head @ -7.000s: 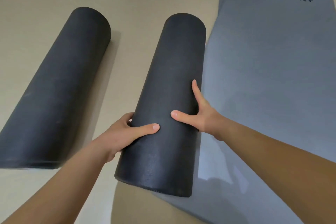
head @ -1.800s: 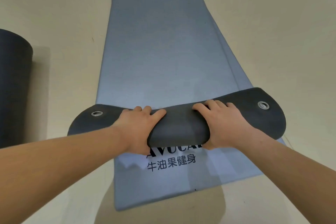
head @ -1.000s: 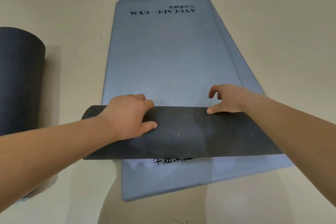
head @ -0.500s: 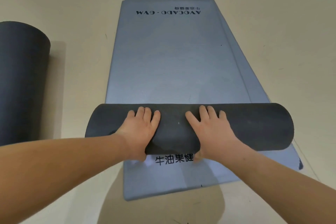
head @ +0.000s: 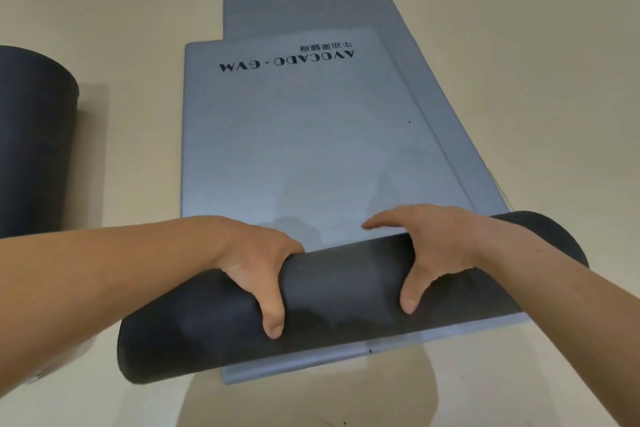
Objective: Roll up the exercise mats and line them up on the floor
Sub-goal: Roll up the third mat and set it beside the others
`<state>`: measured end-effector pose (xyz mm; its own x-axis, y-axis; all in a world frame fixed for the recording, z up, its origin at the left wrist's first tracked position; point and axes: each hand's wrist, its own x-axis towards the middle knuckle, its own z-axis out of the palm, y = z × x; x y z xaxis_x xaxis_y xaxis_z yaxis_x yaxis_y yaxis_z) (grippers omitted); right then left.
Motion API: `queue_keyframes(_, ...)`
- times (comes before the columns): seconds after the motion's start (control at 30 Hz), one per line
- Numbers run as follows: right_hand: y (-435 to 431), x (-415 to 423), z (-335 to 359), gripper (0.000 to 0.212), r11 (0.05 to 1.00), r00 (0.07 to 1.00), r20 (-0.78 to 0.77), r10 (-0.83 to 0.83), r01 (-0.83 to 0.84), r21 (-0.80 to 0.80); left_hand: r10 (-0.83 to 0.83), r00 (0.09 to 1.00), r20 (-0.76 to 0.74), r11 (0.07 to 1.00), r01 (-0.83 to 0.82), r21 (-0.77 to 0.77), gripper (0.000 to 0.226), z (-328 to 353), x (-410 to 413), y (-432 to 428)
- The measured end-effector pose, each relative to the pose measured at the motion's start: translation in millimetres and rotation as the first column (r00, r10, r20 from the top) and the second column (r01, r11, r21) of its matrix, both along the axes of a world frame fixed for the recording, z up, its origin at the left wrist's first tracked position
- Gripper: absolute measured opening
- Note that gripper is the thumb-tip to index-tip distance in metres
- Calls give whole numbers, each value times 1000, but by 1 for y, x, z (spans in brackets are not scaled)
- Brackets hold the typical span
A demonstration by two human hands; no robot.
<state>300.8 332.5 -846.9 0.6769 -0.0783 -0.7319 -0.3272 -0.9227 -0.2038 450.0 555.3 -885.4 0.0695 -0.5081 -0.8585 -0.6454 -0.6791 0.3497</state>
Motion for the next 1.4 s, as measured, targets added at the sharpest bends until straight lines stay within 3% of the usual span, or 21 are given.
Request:
queue_keyframes(0.1, 10, 0, 7, 101, 970, 960, 265, 93, -26, -244, 190, 976, -103, 981, -192, -10, 84, -14, 30, 11)
queue_keyframes(0.2, 32, -3, 7, 57, 942, 943, 314, 115, -3, -335, 287, 958, -15, 954, -288, -88, 113, -15, 63, 22)
queue_keyframes(0.23, 40, -5, 5, 60, 944, 951, 284, 121, -22, -330, 296, 954, 39, 949, -290, -123, 116, -15, 71, 24)
queue_keyframes(0.33, 45, -2, -6, 118, 952, 985, 124, 118, -77, -296, 294, 936, 195, 941, -248, -230, 101, -12, 79, 30)
queue_keyframes(0.37, 42, 2, -10, 129, 949, 984, 123, 125, -83, -304, 280, 922, 269, 940, -206, -271, 92, -8, 77, 31)
queue_keyframes(0.43, 34, 12, -18, 134, 934, 973, 165, 160, -95, -346, 214, 850, 482, 938, -41, -345, 71, 3, 68, 28)
queue_keyframes(0.5, 25, 26, -21, 131, 932, 969, 188, 160, -86, -351, 102, 722, 684, 935, 166, -315, 53, 16, 49, 22)
queue_keyframes(0.57, 17, 45, -18, 129, 949, 978, 175, 110, -51, -312, 14, 663, 749, 926, 273, -259, 50, 23, 23, 16)
queue_keyframes(0.67, 7, 72, -16, 126, 963, 984, 166, 68, -21, -269, -96, 680, 727, 928, 325, -181, 71, 10, -13, 17)
queue_keyframes(0.77, 8, 91, -17, 118, 950, 976, 214, 33, 36, -310, -42, 729, 683, 946, 249, -207, 108, -16, -18, 30)
queue_keyframes(0.87, 16, 94, -10, 85, 914, 948, 309, 75, 59, -401, 19, 740, 672, 934, 227, -275, 122, -36, -10, 39)
queue_keyframes(0.93, 23, 88, -8, 68, 925, 951, 297, 91, 30, -378, 4, 708, 706, 932, 254, -259, 130, -47, -4, 38)
queue_keyframes(0.97, 26, 83, -10, 75, 932, 963, 250, 102, -5, -363, -13, 688, 726, 934, 267, -236, 133, -51, -1, 37)
queue_keyframes(1.07, 32, 74, -25, 140, 913, 988, 79, 136, -93, -398, -42, 636, 770, 942, 281, -181, 137, -58, 7, 30)
queue_keyframes(1.13, 34, 71, -43, 159, 867, 981, 95, 169, -103, -487, -22, 614, 789, 953, 251, -169, 138, -59, 15, 28)
queue_keyframes(1.23, 30, 69, -63, 157, 803, 952, 176, 252, -104, -587, 39, 644, 764, 965, 175, -197, 140, -55, 26, 26)
queue_keyframes(1.4, 15, 78, -47, 139, 818, 920, 226, 319, -147, -557, 52, 709, 703, 957, 167, -238, 128, -36, 42, 17)
